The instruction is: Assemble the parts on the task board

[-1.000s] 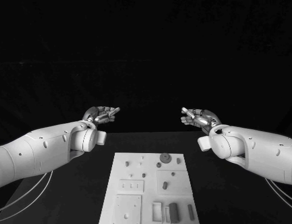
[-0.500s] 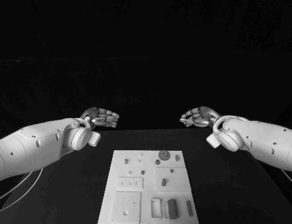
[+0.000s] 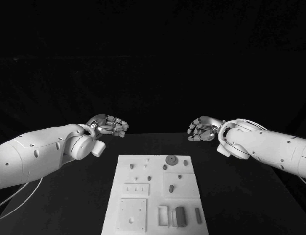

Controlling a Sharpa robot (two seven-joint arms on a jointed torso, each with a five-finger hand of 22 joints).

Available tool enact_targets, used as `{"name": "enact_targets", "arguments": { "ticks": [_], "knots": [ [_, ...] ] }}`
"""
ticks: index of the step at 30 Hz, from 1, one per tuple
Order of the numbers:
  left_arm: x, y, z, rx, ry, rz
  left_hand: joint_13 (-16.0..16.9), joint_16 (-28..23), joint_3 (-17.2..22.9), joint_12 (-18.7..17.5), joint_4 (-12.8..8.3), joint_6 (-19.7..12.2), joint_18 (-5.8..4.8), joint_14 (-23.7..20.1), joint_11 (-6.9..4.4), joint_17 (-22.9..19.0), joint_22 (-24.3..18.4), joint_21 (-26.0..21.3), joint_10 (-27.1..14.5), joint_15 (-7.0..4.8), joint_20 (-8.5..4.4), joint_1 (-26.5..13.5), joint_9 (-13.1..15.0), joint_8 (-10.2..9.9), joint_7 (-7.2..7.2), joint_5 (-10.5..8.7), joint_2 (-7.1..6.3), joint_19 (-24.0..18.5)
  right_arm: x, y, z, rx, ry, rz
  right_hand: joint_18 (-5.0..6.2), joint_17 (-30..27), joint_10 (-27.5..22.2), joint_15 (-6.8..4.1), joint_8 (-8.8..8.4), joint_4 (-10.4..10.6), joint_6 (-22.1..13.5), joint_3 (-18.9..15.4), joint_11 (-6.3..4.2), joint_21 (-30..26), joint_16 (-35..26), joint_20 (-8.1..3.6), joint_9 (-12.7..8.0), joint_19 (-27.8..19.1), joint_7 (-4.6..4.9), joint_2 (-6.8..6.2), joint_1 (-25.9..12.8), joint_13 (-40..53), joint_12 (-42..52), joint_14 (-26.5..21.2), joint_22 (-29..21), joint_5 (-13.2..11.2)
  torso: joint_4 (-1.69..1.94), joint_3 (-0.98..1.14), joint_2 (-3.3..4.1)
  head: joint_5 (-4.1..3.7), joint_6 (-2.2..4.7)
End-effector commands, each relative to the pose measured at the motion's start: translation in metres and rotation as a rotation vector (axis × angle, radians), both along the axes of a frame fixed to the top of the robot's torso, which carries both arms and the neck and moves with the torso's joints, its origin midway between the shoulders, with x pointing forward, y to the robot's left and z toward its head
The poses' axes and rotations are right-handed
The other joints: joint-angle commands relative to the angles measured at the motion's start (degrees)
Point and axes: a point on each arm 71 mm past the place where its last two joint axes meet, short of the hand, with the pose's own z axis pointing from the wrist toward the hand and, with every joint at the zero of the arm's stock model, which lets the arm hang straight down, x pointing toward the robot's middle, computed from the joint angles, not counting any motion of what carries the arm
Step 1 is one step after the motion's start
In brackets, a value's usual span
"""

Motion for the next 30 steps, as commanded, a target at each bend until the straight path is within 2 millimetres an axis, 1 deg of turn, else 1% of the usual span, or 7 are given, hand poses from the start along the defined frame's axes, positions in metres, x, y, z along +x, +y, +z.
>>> {"name": "enact_targets", "arguments": {
  "ticks": [1,4,7,9,12,17,30],
  "knots": [
    [-0.002,-0.002,0.001,0.0,0.0,-0.03,0.0,0.0,-0.3,0.1,0.1,0.2,0.33,0.4,0.08,0.1,0.1,0.1,0.2,0.04,-0.19,0.0,-0.1,-0.2,1.17,0.05,-0.67,0.3,0.0,0.002,-0.001,-0.103,-0.02,0.012,0.74,7.7,0.2,-2.3,1.4,-4.4,4.2,10.5,-2.21,2.3,5.8,-1.87,4.3,6.0,-1.43,-1.96,3.0,11.3,5.3,3.2,1.9,-2.3,0.51,-0.04,0.68,-0.03,-0.25],
    [-0.003,-0.002,0.002,-0.001,-0.001,-0.028,0.0,-0.1,-0.4,0.0,0.0,0.1,0.27,0.3,0.12,0.2,0.0,0.0,0.1,0.05,-0.22,0.1,-0.2,-0.3,1.2,0.05,-0.99,0.3,-0.001,0.004,-0.001,-0.084,-0.008,0.006,0.76,9.2,-0.1,-2.33,0.7,-9.7,5.2,16.7,-2.31,2.8,6.3,-1.93,5.6,6.4,-1.69,-1.83,0.3,13.4,4.7,3.1,3.4,-11.3,0.81,-0.1,1.1,-0.08,-0.59],
    [-0.004,-0.002,0.002,-0.001,-0.001,-0.027,0.0,-0.2,-0.4,-0.1,0.1,0.1,0.21,0.3,0.17,0.4,0.0,0.0,0.1,0.07,-0.22,0.1,-0.3,-0.4,1.25,0.05,-1.25,0.3,-0.001,0.008,-0.001,-0.058,0.008,0.001,0.54,9.8,-0.5,-1.71,-1.23,-26.8,6.1,27.7,-1.35,2.7,4.4,-1.71,7.9,5.7,-1.58,-1.11,-17.1,14.9,1.8,2.5,3.9,-5.8,1.24,-0.16,1.69,-0.16,-0.39],
    [-0.006,-0.002,0.003,-0.002,-0.001,-0.027,-0.1,-0.2,-0.4,-0.2,0.1,0.0,0.19,0.3,0.19,0.4,0.0,-0.1,0.0,0.08,-0.22,0.1,-0.4,-0.5,1.27,0.05,-1.32,0.3,-0.002,0.011,-0.001,-0.062,0.015,0.005,0.52,9.5,-0.7,-1.35,-2.17,-31.9,6.1,32.7,-1.05,2.6,3.0,-1.37,8.7,4.9,-1.54,-0.19,-22.6,14.2,0.1,1.9,4.0,-1.9,1.56,-0.18,2.1,-0.33,-0.31],
    [-0.007,-0.002,0.006,-0.006,-0.004,-0.031,-0.1,-0.3,-0.4,-0.3,0.1,0.0,0.14,0.2,0.23,0.5,0.0,-0.1,0.0,0.1,-0.22,0.1,-0.4,-0.5,1.31,0.05,-1.49,0.3,-0.003,0.017,-0.002,-0.109,0.005,0.036,0.21,8.8,-2.2,-0.73,-3.39,-31.8,4.9,34.9,-0.04,2.2,1.3,-1.06,9.1,2.9,-1.22,-1.14,-23.9,12.7,-2.2,0.3,4.0,0.9,1.92,-0.17,2.55,-0.58,-0.41],
    [-0.01,-0.002,0.01,-0.012,-0.011,-0.036,-0.1,-0.4,-0.5,-0.4,0.1,-0.1,0.08,0.1,0.28,0.6,0.0,-0.2,-0.1,0.14,-0.2,-0.1,-0.5,-0.6,1.36,0.05,-1.76,0.2,-0.008,0.027,-0.002,-0.191,-0.022,0.109,0.35,8.4,-4.0,-0.76,-5.38,-31.8,2.7,29.8,1.3,3.4,0.9,-1.15,8.7,2.7,-0.69,-1.85,-27.9,9.5,-5.3,0.8,4.1,-5.2,2.25,-0.09,3.4,-0.82,-0.45],
    [-0.017,-0.006,0.016,-0.018,-0.019,-0.062,-0.1,-0.6,-0.5,-0.5,0.1,-0.1,0.03,0.1,0.35,0.8,0.0,-0.3,-0.2,0.17,-0.19,-0.3,-0.6,-0.7,1.41,0.05,-1.94,0.2,-0.017,0.057,0.0,-0.379,-0.144,0.239,0.76,10.2,-1.6,-2.89,-6.67,-30.4,3.6,23.7,0.52,9.6,6.0,-3.84,7.9,9.9,-0.53,-2.57,-33.0,5.4,-6.5,8.2,4.1,-6.4,2.55,0.23,4.83,-0.78,-0.58]
  ]
}}
